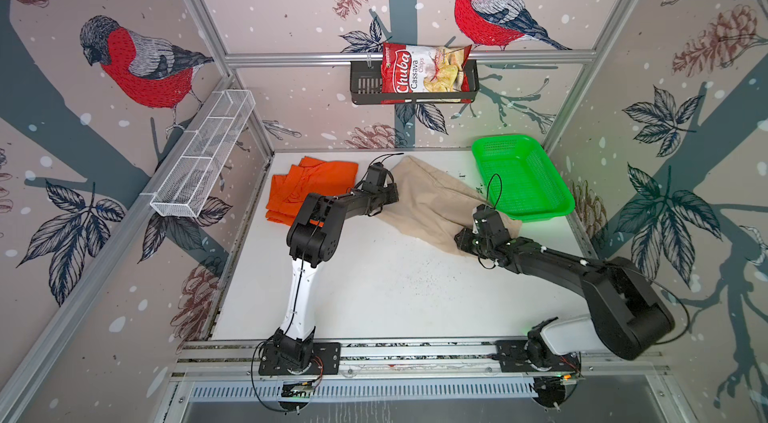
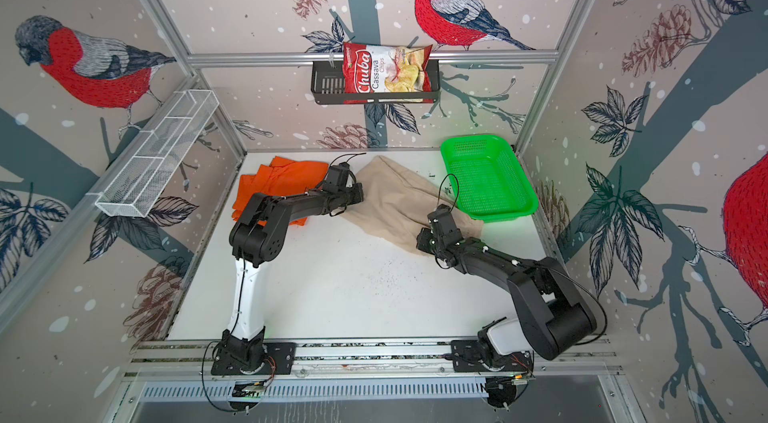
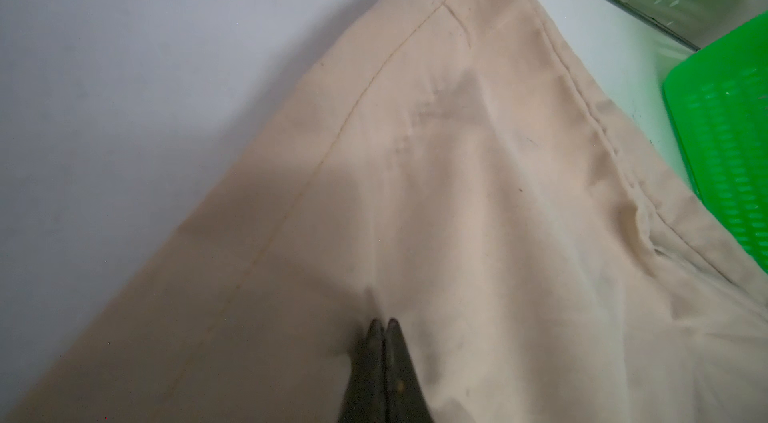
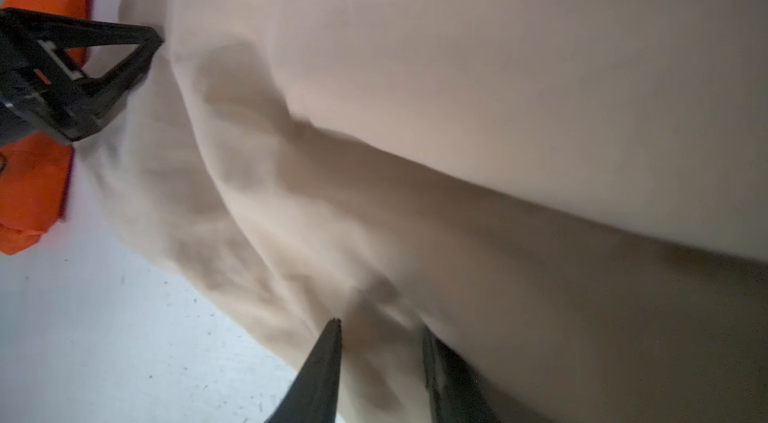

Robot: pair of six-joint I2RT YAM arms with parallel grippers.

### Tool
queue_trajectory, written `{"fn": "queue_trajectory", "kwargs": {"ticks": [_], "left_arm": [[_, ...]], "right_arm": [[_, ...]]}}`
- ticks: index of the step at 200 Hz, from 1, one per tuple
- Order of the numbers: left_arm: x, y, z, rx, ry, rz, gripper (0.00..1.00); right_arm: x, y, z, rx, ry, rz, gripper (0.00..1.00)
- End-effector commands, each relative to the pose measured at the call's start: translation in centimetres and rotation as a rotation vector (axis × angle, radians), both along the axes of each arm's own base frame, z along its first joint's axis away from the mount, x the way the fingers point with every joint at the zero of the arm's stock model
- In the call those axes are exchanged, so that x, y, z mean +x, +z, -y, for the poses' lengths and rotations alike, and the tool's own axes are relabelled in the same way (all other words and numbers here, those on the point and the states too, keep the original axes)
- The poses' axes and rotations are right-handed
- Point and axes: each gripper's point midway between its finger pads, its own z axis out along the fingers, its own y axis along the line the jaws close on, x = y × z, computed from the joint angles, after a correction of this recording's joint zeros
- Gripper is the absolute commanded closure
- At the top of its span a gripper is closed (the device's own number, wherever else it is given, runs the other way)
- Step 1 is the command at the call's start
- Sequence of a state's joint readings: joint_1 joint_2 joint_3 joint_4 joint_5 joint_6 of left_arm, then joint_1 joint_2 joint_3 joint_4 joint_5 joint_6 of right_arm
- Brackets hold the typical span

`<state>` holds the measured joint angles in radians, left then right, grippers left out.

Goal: Fold and stack the shorts

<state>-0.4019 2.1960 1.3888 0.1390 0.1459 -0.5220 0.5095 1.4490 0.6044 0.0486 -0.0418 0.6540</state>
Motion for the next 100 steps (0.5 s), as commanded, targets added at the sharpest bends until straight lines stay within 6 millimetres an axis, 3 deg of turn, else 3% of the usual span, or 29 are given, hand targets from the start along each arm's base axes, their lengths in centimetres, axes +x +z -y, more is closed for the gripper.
{"fn": "queue_trajectory", "kwargs": {"ticks": [1,11,40,62,72,87,100], "left_arm": [[-3.5,-2.5,-2.8,0.100,0.035,-0.107,1.00],[-4.5,-2.1,-3.4,0.107,0.043,-0.107,1.00],[-9.2,-2.1,-5.6,0.121,0.081,-0.126,1.00],[-14.1,-2.8,-7.8,0.119,0.121,-0.163,1.00],[-15.9,-2.6,-8.1,0.111,0.127,-0.166,1.00],[-18.2,-1.6,-8.4,0.098,0.124,-0.156,1.00],[-19.4,-0.1,-8.2,0.072,0.115,-0.133,0.90]], "right_arm": [[0.1,-0.7,0.1,-0.031,0.021,-0.002,0.65],[-0.9,-1.6,0.1,-0.038,0.036,-0.037,0.65],[-6.1,-4.5,1.4,-0.070,0.067,-0.168,0.65],[-9.6,-5.2,2.5,-0.084,0.076,-0.230,0.64],[-10.4,-4.7,2.7,-0.073,0.080,-0.235,0.64],[-10.4,-2.3,1.9,-0.019,0.104,-0.178,0.63],[-9.6,0.5,1.1,0.038,0.123,-0.100,0.61]]}}
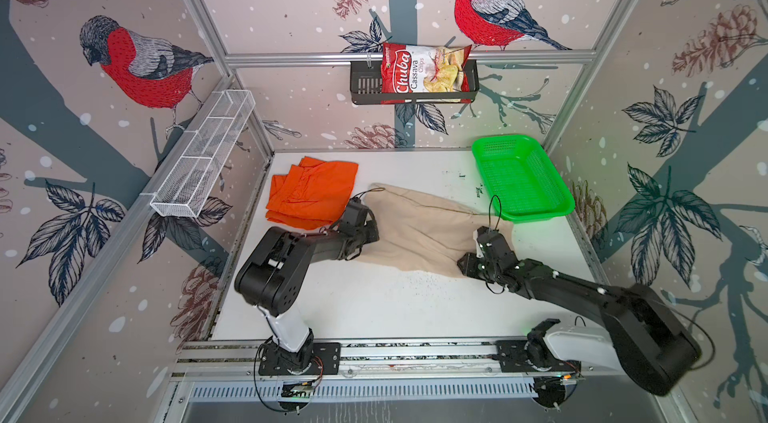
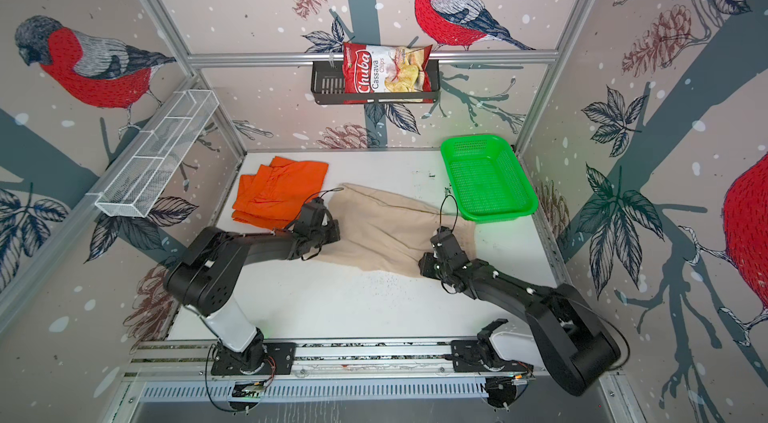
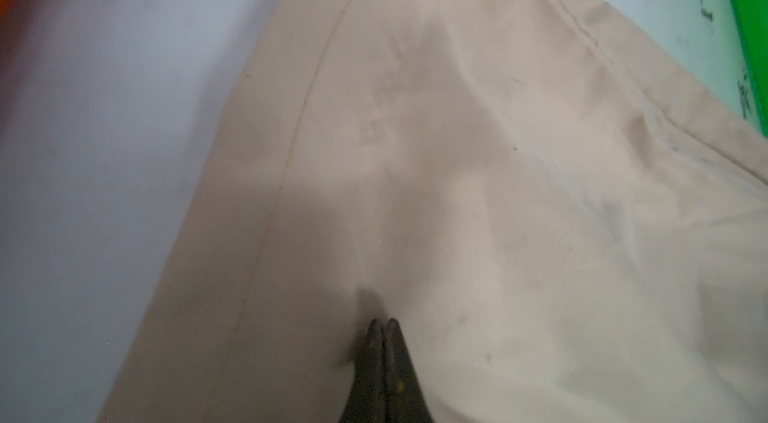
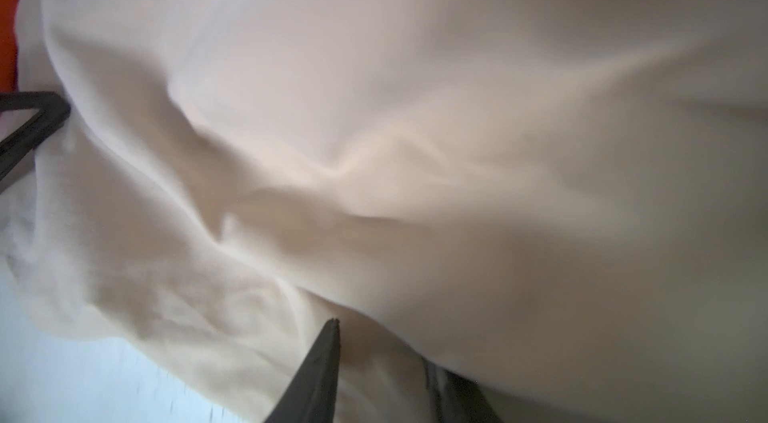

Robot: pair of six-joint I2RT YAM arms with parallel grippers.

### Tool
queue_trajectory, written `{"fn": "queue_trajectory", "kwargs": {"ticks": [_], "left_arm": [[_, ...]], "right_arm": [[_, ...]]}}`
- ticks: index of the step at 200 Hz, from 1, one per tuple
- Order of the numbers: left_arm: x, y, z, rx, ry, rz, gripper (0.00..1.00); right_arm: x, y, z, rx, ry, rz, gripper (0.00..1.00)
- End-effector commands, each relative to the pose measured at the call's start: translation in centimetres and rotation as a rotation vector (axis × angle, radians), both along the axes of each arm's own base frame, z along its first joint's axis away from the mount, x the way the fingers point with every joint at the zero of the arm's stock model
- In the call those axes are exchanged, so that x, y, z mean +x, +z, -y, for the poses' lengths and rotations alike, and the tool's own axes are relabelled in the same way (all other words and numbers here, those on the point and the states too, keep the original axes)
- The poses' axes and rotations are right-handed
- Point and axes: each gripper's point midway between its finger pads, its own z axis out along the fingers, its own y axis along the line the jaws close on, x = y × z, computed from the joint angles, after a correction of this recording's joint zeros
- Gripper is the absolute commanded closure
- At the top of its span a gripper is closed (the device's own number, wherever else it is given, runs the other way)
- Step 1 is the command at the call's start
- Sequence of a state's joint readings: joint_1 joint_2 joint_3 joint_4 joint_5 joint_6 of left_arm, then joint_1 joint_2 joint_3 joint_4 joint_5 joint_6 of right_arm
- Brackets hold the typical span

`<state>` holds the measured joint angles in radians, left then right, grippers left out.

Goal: Fold and stack the shorts

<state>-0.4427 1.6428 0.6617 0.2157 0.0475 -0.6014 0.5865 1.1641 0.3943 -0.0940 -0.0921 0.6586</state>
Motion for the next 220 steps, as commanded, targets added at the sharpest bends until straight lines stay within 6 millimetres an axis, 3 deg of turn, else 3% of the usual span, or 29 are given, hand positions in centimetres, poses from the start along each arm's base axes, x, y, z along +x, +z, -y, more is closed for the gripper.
{"fn": "queue_trajectory", "kwargs": {"ticks": [1,24,45,63,94,106,119,138,170,191,220], "left_arm": [[-3.1,0.3,-1.1,0.012,0.030,-0.044,0.89],[-3.1,4.7,0.0,-0.048,-0.036,0.062,0.65],[-1.7,9.4,1.7,-0.010,-0.211,0.232,0.57],[-0.4,12.3,3.5,0.080,-0.405,0.373,0.53],[1.5,14.6,6.2,0.219,-0.695,0.501,0.49],[1.9,14.5,7.2,0.250,-0.794,0.520,0.49],[2.4,15.8,9.1,0.254,-0.927,0.583,0.49],[2.1,15.2,11.3,0.239,-1.141,0.622,0.48],[2.2,10.7,13.5,0.332,-1.424,0.579,0.48],[2.9,7.0,14.4,0.438,-1.525,0.497,0.48],[4.3,4.7,15.8,0.453,-1.580,0.494,0.48]], "right_arm": [[-1.3,2.1,-0.2,0.040,0.019,-0.016,0.61],[1.1,7.8,-1.4,0.105,0.057,0.180,0.55],[3.2,11.8,-2.0,0.090,0.131,0.362,0.50],[5.3,14.3,-2.2,0.021,0.216,0.473,0.48],[8.9,15.0,-1.5,-0.046,0.322,0.452,0.38],[10.3,14.5,-0.3,-0.059,0.279,0.387,0.33],[10.9,14.5,1.0,-0.037,0.218,0.337,0.32],[10.0,13.3,2.0,0.025,0.142,0.286,0.32],[7.0,10.5,4.8,0.059,-0.016,0.219,0.32],[5.3,7.9,7.6,0.039,-0.150,0.141,0.30],[4.6,5.9,10.4,0.049,-0.322,0.101,0.28]]}}
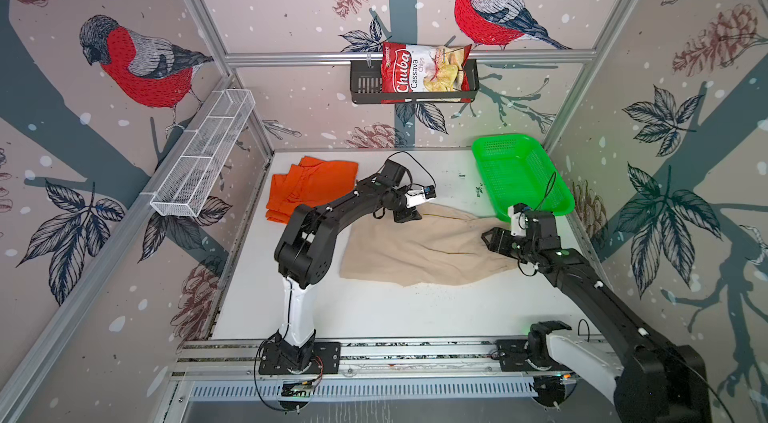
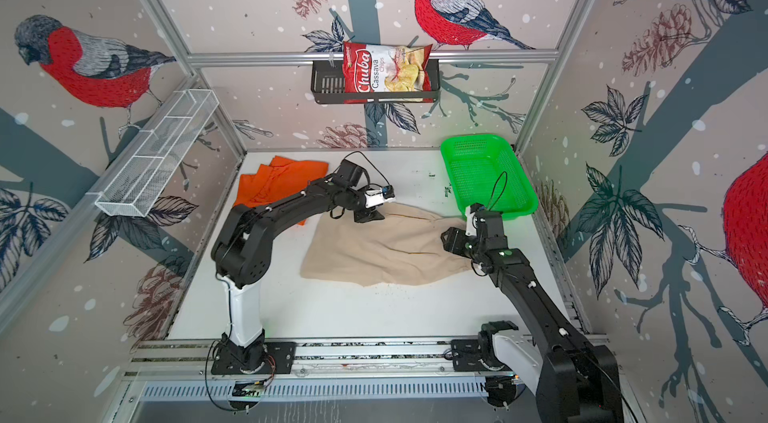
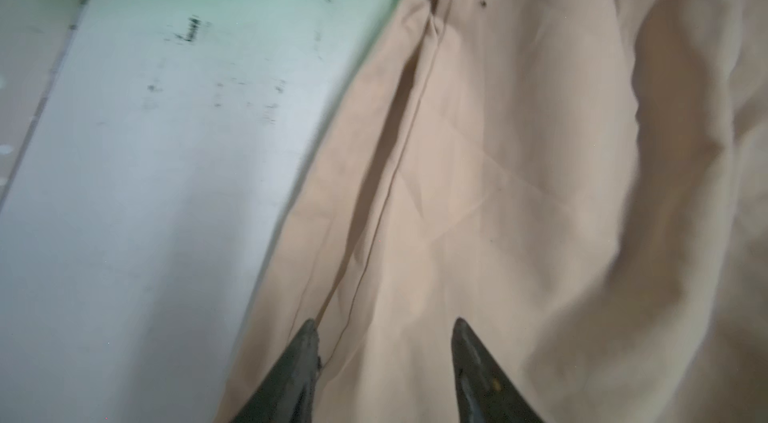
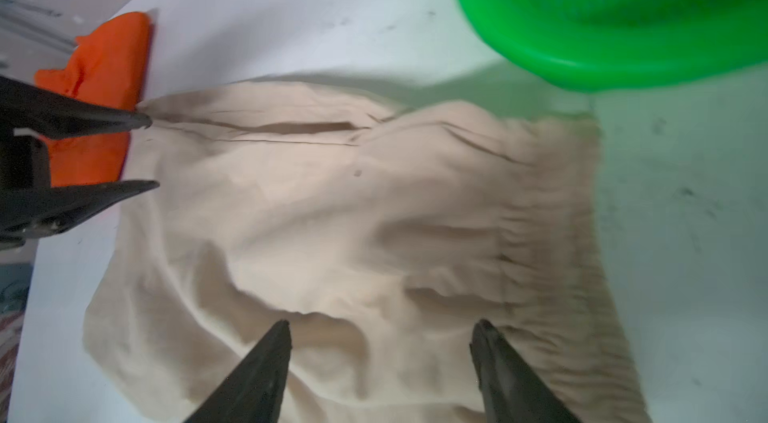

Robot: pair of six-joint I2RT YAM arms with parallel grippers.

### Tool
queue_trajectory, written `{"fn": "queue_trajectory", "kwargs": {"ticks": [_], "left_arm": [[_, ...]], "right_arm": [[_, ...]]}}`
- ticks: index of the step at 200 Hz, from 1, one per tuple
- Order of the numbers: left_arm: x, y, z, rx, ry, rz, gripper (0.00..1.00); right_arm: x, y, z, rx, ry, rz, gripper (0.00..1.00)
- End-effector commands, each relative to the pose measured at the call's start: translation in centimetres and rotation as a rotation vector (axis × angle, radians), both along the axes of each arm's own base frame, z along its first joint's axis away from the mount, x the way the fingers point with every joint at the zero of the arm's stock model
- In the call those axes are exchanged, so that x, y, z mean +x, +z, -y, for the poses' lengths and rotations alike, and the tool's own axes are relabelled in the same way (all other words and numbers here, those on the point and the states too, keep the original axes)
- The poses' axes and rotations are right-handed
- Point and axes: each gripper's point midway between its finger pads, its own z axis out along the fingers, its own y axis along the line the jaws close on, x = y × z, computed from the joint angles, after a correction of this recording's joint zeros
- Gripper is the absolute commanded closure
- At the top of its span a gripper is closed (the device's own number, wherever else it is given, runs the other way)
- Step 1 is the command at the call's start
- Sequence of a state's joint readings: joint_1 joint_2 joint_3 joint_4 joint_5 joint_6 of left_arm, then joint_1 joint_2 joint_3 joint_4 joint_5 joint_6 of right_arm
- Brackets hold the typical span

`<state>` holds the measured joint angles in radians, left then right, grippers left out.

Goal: Fold and stack the shorts

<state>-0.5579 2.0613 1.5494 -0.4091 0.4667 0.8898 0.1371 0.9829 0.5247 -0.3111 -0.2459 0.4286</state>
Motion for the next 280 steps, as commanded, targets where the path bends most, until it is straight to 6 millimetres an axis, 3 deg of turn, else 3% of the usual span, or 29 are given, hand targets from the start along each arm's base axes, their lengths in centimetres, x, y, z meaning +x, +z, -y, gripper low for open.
{"fn": "queue_trajectory", "kwargs": {"ticks": [1,51,82,122,141,168,182,201,237,262,280], "left_arm": [[-0.1,-1.9,-0.4,0.076,-0.090,0.012,0.48],[2.0,-3.0,1.1,0.052,-0.114,0.071,0.49],[2.9,-4.6,1.2,0.094,-0.111,0.041,0.53],[1.9,-5.5,0.6,0.126,-0.120,-0.019,0.62],[1.3,-5.9,0.1,0.143,-0.115,-0.031,0.71],[0.6,-6.2,-0.8,0.168,-0.102,-0.048,0.92],[0.2,-5.8,-1.2,0.167,-0.093,-0.049,1.00],[0.1,-4.2,-1.2,0.119,-0.068,-0.027,1.00],[1.0,0.4,-0.5,-0.007,-0.013,0.033,1.00],[2.8,3.1,-0.1,-0.082,0.051,0.078,1.00],[5.7,3.0,-0.4,-0.076,0.169,0.146,1.00]], "right_arm": [[-0.2,-0.9,1.8,0.036,-0.148,-0.030,0.28],[-0.8,-3.2,4.2,0.092,-0.304,-0.082,0.26],[-1.4,-4.7,4.2,0.105,-0.314,-0.118,0.26],[-2.5,-6.5,3.8,0.122,-0.312,-0.173,0.27],[-3.0,-7.3,3.5,0.128,-0.309,-0.202,0.27],[-4.0,-7.9,2.7,0.136,-0.295,-0.226,0.28],[-4.4,-8.0,2.1,0.151,-0.288,-0.225,0.28],[-4.4,-7.2,1.4,0.172,-0.263,-0.199,0.27],[-2.6,-4.4,3.0,0.131,-0.288,-0.087,0.26],[-2.3,-3.8,3.4,0.103,-0.287,-0.080,0.26],[-2.2,-3.7,3.5,0.088,-0.281,-0.093,0.26]]}}
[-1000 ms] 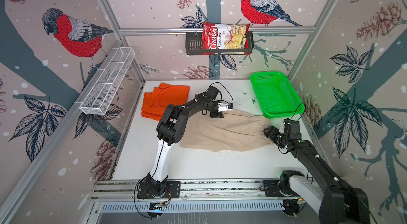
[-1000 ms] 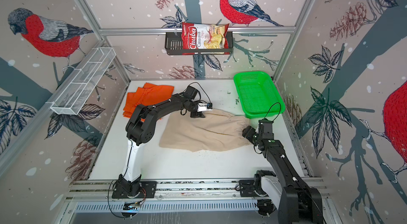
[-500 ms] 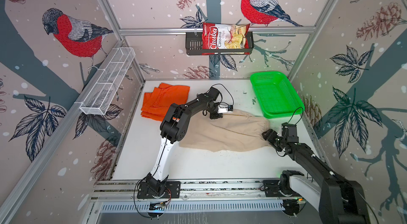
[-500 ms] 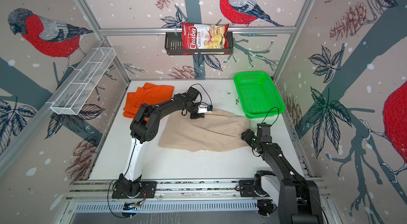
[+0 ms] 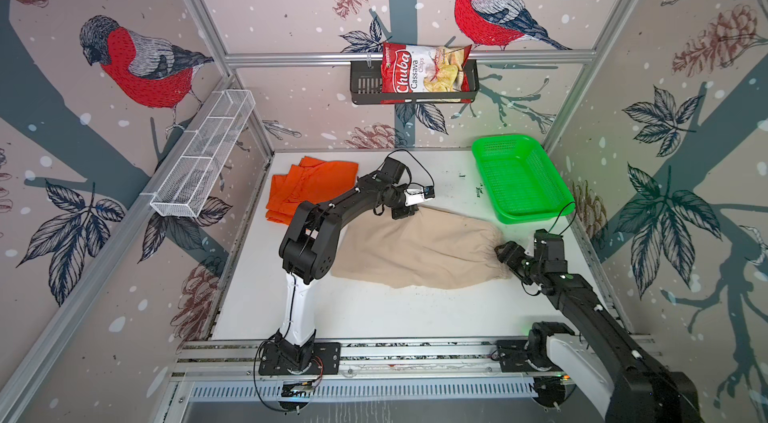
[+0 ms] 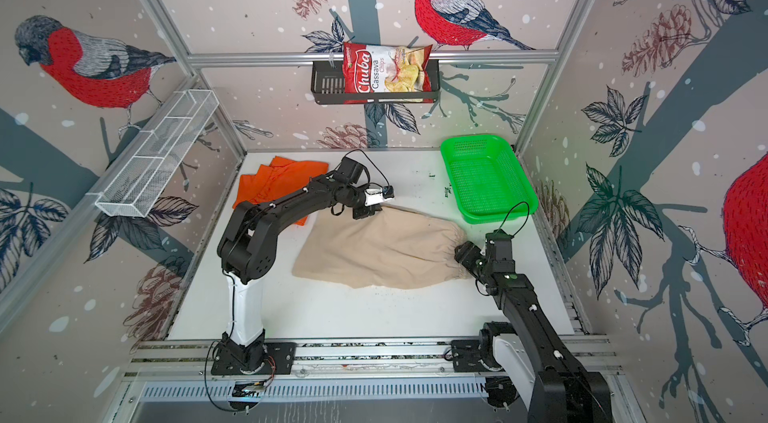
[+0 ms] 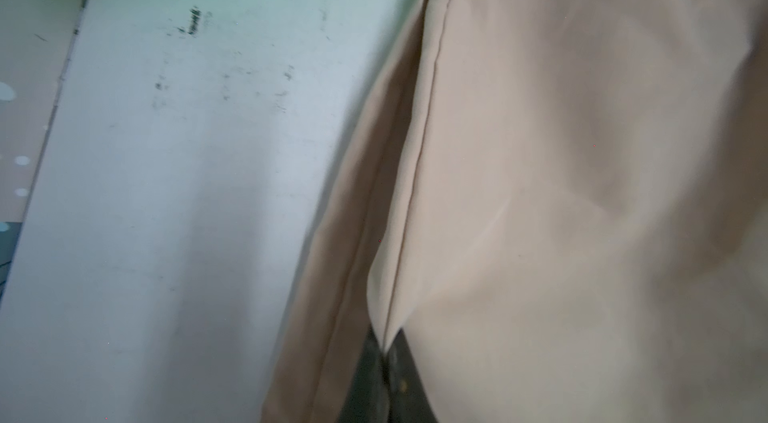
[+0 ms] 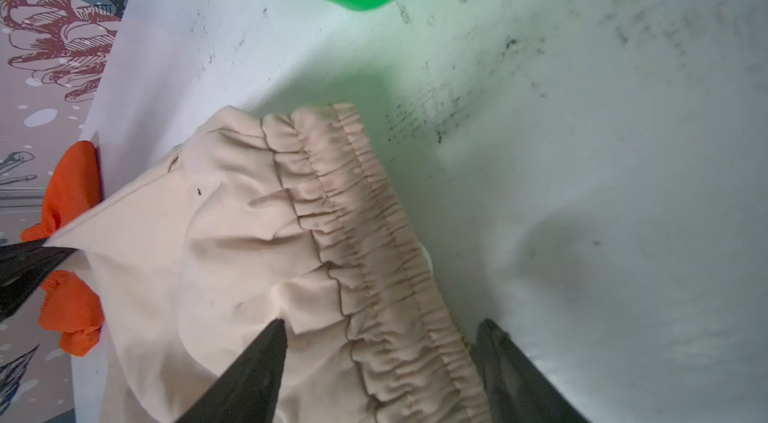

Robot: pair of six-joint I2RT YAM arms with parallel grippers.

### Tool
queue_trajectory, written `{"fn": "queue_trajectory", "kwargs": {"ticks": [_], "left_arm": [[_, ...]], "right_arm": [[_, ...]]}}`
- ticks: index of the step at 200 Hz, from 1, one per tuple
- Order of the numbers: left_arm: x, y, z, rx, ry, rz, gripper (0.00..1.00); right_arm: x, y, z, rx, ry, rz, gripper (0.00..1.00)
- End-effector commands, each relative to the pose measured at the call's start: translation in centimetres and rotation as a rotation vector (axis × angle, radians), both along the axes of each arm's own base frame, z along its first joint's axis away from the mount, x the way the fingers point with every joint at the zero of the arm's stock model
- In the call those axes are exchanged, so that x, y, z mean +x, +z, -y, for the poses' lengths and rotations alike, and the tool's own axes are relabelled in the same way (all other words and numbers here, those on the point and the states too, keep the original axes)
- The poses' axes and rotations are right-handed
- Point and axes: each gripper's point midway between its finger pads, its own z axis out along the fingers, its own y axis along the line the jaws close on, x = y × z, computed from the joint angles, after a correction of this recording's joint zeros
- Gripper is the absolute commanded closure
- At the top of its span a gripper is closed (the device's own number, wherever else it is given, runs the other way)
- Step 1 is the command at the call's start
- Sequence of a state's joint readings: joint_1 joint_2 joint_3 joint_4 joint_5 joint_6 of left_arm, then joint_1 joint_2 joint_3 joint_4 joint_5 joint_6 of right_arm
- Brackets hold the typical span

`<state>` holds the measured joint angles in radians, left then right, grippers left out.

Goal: Fold and stack the shorts

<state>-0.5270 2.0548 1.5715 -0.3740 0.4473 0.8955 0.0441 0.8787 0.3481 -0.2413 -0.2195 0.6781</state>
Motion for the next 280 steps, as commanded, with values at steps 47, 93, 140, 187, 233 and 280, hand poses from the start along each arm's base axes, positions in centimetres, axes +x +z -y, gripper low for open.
{"fn": "queue_trajectory", "kwargs": {"ticks": [47,93,140,187,233,280], "left_arm": [[9.0,-4.1,-1.3,0.054,0.427,0.065,0.98],[10.2,-1.6,-2.0,0.005,0.543,0.102,0.47],[7.6,7.2,-3.7,-0.174,0.685,0.080,0.36],[-0.3,4.4,-7.1,-0.342,0.877,-0.181,0.58],[-4.5,-3.6,-14.5,-0.258,1.229,-0.274,0.74],[-7.4,-7.2,-18.7,-0.182,1.399,-0.309,0.86]], "right_arm": [[0.4,1.6,0.4,-0.063,0.030,-0.001,0.27],[1.2,4.5,-2.0,-0.067,0.095,0.082,0.28],[3.1,8.5,-9.2,-0.005,0.264,0.221,0.33],[6.3,7.9,-17.0,0.023,0.461,0.247,0.36],[10.1,3.5,-21.1,-0.009,0.556,0.170,0.37],[13.7,-2.1,-20.6,-0.109,0.529,0.073,0.38]]}}
